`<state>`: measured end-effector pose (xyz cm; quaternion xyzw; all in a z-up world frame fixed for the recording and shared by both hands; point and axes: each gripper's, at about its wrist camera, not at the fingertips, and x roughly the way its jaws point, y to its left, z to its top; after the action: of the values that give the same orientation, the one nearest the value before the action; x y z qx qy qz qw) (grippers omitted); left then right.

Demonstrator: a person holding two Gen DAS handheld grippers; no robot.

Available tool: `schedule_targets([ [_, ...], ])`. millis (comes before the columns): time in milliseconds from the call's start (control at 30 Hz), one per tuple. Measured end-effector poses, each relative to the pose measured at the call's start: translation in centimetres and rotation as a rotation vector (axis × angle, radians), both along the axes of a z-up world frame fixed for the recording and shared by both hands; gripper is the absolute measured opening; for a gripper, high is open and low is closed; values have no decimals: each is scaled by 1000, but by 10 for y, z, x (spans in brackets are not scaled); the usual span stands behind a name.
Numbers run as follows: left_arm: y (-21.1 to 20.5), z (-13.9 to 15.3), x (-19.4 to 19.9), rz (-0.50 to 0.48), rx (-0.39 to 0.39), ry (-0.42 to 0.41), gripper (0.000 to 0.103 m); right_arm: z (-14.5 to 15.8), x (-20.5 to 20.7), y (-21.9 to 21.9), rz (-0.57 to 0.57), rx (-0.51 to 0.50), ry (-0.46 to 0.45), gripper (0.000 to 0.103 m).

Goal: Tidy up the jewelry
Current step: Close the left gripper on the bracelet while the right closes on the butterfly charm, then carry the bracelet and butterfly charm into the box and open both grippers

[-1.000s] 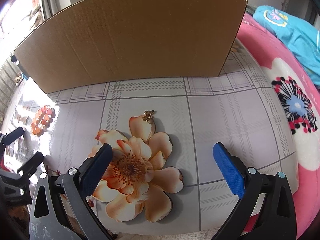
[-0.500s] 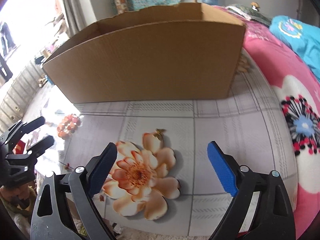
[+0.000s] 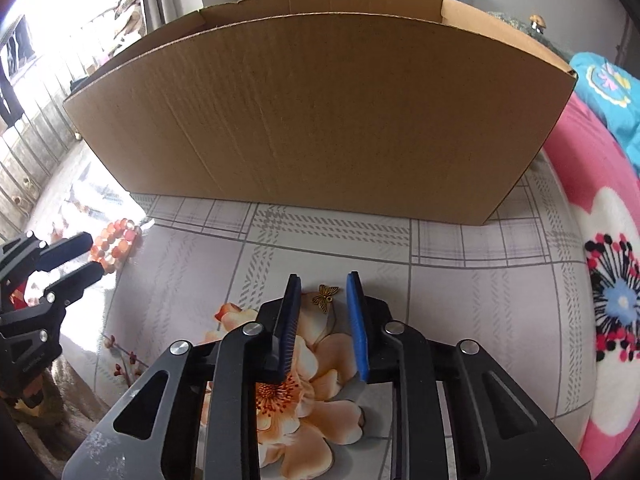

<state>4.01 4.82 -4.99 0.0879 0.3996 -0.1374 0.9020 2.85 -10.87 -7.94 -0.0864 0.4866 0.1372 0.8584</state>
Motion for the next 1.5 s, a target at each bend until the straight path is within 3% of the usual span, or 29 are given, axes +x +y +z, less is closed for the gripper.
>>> schedule_targets([
  [67,0,0,0,-1,2,0,26,3,5,4,14,-27,-4,18],
  [167,-1,2,-1,-6,3,-1,26,4,2,7,30,-38,8,5],
  [300,-2,3,-4,-10,3,-1,26,6,2,4,26,-18,14,4],
  [500,-4,3,-4,-17,11,8,26,9,-1,-20,-12,99,31,4],
  [800,-10,-5,7,-22,16,65,26,36,-15,-62,-56,227,2,4],
  [1200,-3,-10,21,13,19,123,26,57,-33,-57,-68,325,-36,4],
  [1300,4,-13,22,22,-11,127,26,62,-35,-55,-63,340,-49,4],
  [1400,7,-11,21,34,-8,114,9,69,-34,-51,-58,346,-66,4],
  [1500,12,-5,20,36,-29,96,9,79,-32,-50,-47,360,-82,4],
])
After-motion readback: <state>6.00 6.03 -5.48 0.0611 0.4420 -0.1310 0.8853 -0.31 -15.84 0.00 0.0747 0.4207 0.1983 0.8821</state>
